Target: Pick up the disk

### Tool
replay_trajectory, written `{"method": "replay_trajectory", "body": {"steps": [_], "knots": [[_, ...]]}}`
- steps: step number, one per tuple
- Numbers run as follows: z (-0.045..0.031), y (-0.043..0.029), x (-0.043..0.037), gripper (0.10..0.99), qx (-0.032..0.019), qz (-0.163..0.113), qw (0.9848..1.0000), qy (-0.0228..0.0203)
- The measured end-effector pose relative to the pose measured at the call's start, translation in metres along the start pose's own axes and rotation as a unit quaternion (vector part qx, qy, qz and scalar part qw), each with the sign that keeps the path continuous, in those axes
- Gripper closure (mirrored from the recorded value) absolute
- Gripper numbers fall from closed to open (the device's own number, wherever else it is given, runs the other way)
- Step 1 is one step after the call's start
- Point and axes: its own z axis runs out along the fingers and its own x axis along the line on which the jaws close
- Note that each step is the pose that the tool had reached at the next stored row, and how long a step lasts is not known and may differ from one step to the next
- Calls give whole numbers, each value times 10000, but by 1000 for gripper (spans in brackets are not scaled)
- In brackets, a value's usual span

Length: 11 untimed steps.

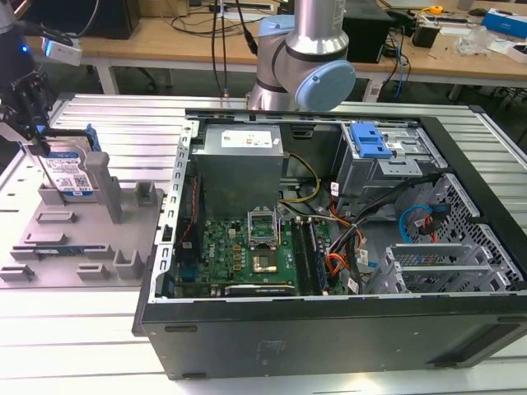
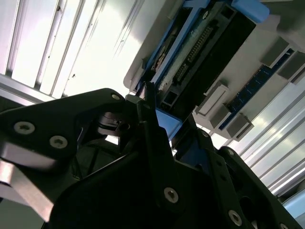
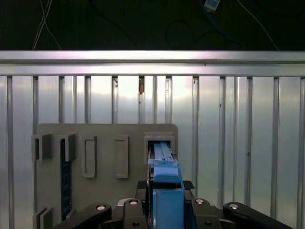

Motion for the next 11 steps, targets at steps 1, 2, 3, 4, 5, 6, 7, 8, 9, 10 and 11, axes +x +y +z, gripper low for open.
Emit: {"method": "replay_trajectory", "body": {"steps": [1,2,3,4,5,6,7,8,9,10,11], "knots": [[-13,0,0,722,-1,0,10000,0],[-21,0,0,722,0,0,10000,0],[-30,0,1,722,-1,0,10000,0],[-39,0,1,722,-1,0,10000,1],[-50,0,1,722,-1,0,10000,0],[-66,0,2,722,-1,0,10000,1],[-78,0,2,722,-2,0,10000,1],[-92,-1,3,722,-1,0,10000,0],[-111,-1,3,722,-1,0,10000,0],[-139,-1,4,722,-2,0,10000,1],[-158,-1,4,722,-1,0,10000,1]]}}
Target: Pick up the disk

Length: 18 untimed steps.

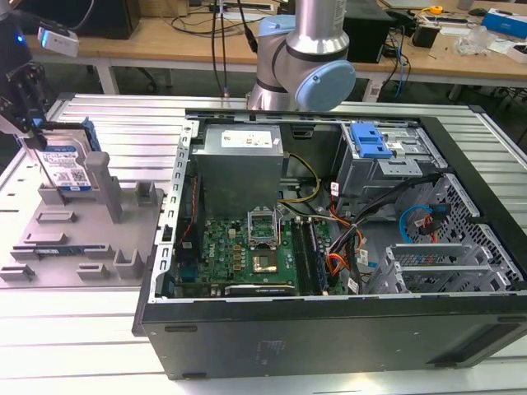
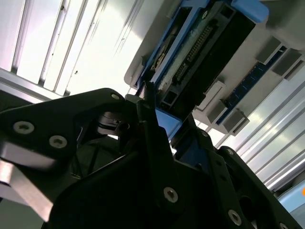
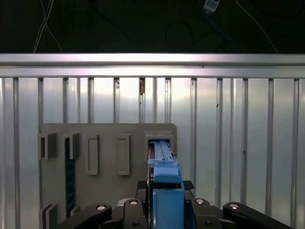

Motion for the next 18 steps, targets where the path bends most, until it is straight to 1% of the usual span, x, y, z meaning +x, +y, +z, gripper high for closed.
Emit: {"method": "replay_trajectory", "body": {"steps": [3,5,9,11,12,14,18], "knots": [[-90,0,3,722,0,0,10000,0],[-198,-1,6,722,0,0,10000,0],[-365,-1,10,722,0,0,10000,0],[-479,-2,14,722,0,0,10000,0],[-520,-2,15,722,0,0,10000,-1],[-639,-3,18,722,0,0,10000,-1],[-840,-4,24,722,1,0,10000,-4]]}}
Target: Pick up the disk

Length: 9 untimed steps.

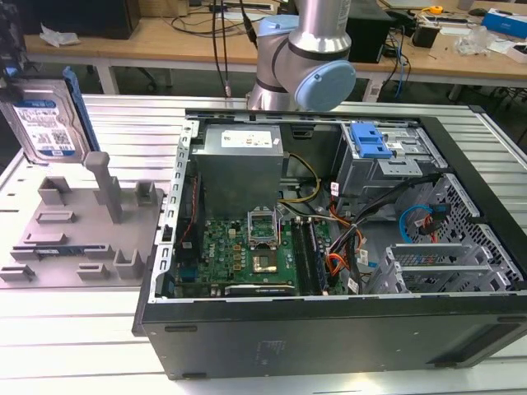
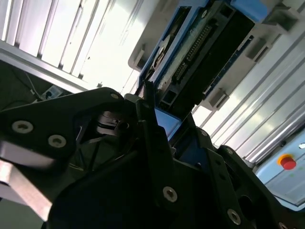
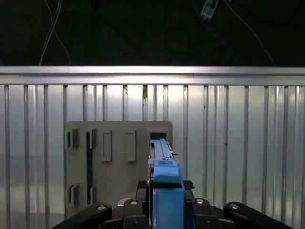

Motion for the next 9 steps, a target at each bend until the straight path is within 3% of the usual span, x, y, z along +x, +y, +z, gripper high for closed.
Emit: {"method": "replay_trajectory", "body": {"steps": [2,6,9], "knots": [[-143,-1,4,722,0,0,10000,-4],[-339,-3,9,722,0,0,10000,-10],[-538,-5,15,722,0,0,10000,-15]]}}
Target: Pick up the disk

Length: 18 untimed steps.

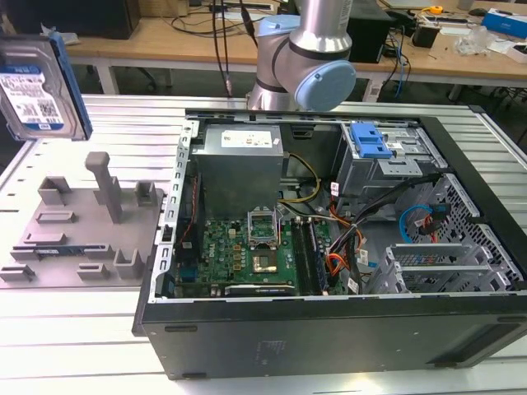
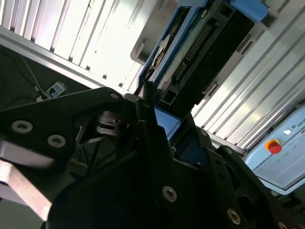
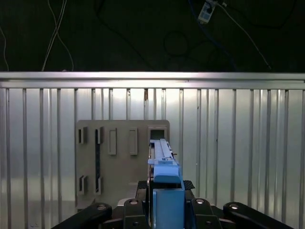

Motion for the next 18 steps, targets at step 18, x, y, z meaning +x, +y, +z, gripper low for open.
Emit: {"method": "replay_trajectory", "body": {"steps": [18], "knots": [[-392,-4,10,722,0,0,10000,-15]]}}
